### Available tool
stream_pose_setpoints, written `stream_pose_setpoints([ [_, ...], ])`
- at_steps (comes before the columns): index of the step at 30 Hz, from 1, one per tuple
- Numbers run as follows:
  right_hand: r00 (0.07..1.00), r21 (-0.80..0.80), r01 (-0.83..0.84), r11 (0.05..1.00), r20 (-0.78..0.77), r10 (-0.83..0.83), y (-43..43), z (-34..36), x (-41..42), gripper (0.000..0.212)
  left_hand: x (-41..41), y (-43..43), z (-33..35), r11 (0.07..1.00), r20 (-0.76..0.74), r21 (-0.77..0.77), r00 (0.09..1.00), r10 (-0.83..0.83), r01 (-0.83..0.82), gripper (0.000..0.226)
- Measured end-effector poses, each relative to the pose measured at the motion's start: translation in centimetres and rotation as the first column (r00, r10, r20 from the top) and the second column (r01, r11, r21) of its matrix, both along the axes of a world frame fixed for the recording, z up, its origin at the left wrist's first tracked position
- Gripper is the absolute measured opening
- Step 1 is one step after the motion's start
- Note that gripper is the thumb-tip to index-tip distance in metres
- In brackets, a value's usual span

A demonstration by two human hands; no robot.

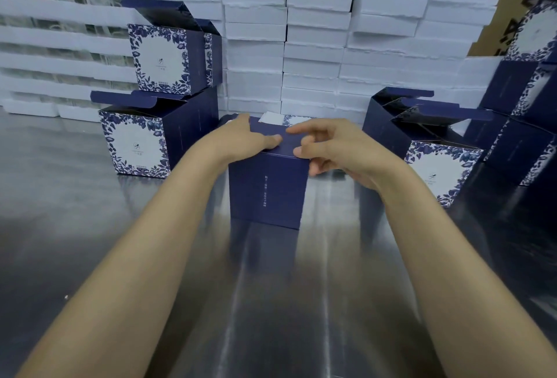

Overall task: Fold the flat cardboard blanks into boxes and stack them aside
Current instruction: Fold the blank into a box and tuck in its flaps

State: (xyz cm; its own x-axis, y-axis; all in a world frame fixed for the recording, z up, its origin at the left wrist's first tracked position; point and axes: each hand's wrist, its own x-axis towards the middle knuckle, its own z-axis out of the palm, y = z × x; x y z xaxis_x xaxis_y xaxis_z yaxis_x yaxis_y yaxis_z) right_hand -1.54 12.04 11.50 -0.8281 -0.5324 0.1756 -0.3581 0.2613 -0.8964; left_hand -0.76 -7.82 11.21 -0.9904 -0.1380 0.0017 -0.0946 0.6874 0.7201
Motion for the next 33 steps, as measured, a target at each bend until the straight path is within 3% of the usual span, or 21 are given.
stream_pose_setpoints([
  [1, 0.999, -0.018, 0.015, 1.000, 0.034, -0.014, 0.0, -0.2, -0.2, 0.037, -0.1, -0.1, -0.1, 0.998, 0.001, 0.060, 1.000, 0.014, -0.014, 0.080],
  [4, 0.991, -0.003, 0.096, 0.995, 0.089, -0.096, 0.1, -1.1, -1.4, 0.059, -0.4, -0.4, -0.2, 0.994, -0.023, 0.106, 1.000, 0.006, -0.004, 0.046],
  [7, 0.965, -0.009, 0.192, 0.981, 0.181, -0.187, 0.0, -2.4, -2.1, 0.084, -0.1, -0.4, -0.2, 0.997, -0.051, 0.067, 0.998, -0.035, 0.039, 0.047],
  [11, 0.962, -0.106, 0.117, 0.987, 0.257, -0.087, -0.2, -3.0, -2.3, 0.052, -0.1, -0.6, -0.2, 0.998, -0.048, 0.022, 0.997, -0.063, 0.064, 0.059],
  [14, 0.966, -0.161, 0.161, 0.974, 0.229, -0.121, -0.5, -3.3, -2.5, 0.018, -0.3, -0.7, -0.3, 0.997, -0.030, -0.036, 0.997, -0.074, 0.073, 0.057],
  [16, 0.958, -0.194, 0.227, 0.954, 0.219, -0.184, -0.8, -3.6, -2.6, 0.007, -0.4, -0.7, -0.3, 0.995, -0.023, -0.063, 0.996, -0.084, 0.082, 0.056],
  [21, 0.923, -0.252, 0.376, 0.891, 0.189, -0.336, -1.6, -4.0, -2.6, 0.004, -0.4, -0.7, -0.2, 0.991, -0.019, -0.064, 0.993, -0.120, 0.118, 0.052],
  [24, 0.917, -0.289, 0.398, 0.871, 0.136, -0.374, -1.9, -4.2, -2.6, 0.017, -0.4, -0.7, -0.3, 0.991, -0.027, -0.057, 0.992, -0.127, 0.125, 0.052],
  [30, 0.850, -0.289, 0.522, 0.802, 0.098, -0.518, -1.5, -4.3, -3.3, 0.011, -0.5, -0.3, -0.5, 0.983, -0.058, -0.096, 0.985, -0.165, 0.159, 0.071],
  [33, 0.821, -0.306, 0.565, 0.767, 0.107, -0.561, -1.0, -4.3, -3.6, 0.018, -0.5, -0.4, -0.4, 0.974, -0.049, -0.144, 0.982, -0.183, 0.175, 0.081],
])
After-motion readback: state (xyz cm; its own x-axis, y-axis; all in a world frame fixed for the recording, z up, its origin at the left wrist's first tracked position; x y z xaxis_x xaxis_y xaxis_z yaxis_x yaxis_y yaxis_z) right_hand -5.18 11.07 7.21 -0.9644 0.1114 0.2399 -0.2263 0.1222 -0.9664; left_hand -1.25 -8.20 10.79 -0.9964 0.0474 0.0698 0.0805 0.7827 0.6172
